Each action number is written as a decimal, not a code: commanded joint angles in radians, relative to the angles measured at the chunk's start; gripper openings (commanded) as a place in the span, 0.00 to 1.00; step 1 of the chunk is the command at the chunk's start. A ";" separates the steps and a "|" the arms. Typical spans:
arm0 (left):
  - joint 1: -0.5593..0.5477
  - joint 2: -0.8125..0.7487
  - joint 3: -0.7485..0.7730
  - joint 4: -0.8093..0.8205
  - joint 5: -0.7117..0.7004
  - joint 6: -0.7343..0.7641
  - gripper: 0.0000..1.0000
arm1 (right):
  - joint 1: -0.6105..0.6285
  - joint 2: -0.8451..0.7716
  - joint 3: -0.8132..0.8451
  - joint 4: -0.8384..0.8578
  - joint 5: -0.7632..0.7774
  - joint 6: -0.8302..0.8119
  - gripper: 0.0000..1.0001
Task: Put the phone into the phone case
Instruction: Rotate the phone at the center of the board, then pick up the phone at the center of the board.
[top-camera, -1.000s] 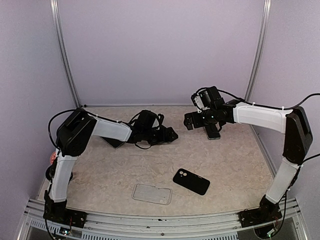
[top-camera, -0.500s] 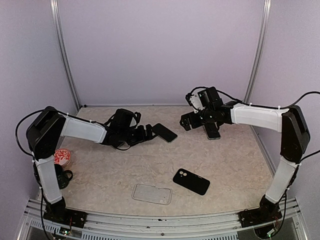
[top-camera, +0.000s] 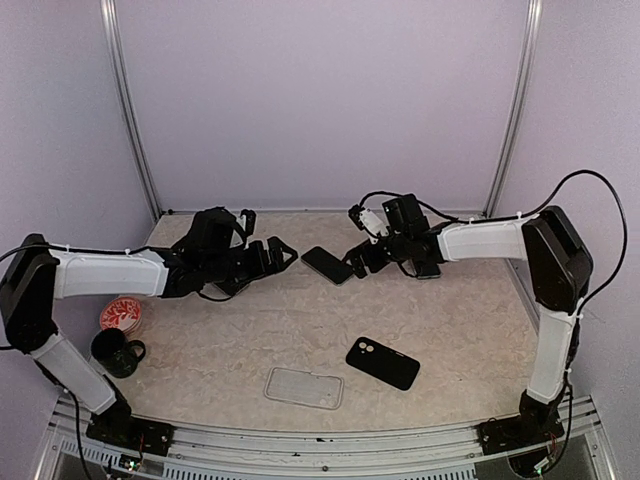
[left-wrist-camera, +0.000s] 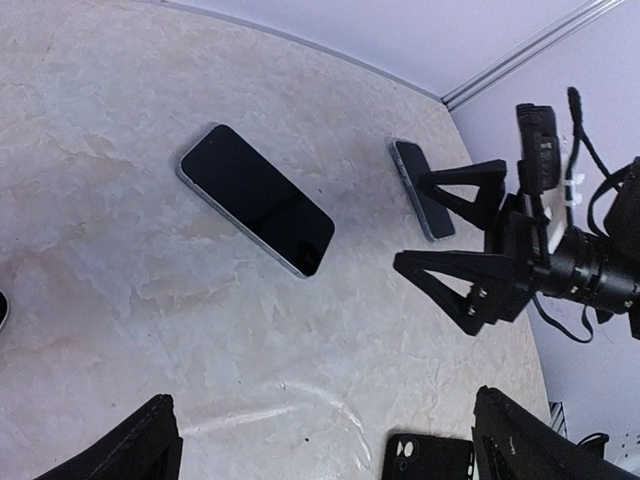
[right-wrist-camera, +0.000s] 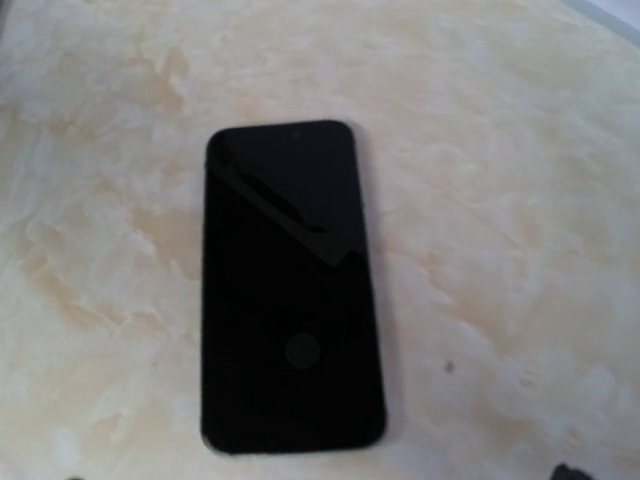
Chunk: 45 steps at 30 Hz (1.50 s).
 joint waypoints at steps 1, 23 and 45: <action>-0.023 -0.102 -0.055 -0.059 -0.040 -0.002 0.99 | 0.004 0.060 -0.016 0.136 -0.047 -0.042 0.99; -0.058 -0.478 -0.246 -0.196 -0.087 -0.025 0.99 | 0.058 0.283 0.141 0.090 0.053 -0.037 0.99; -0.058 -0.564 -0.292 -0.218 -0.093 -0.035 0.99 | 0.059 0.444 0.384 -0.140 0.041 -0.061 0.98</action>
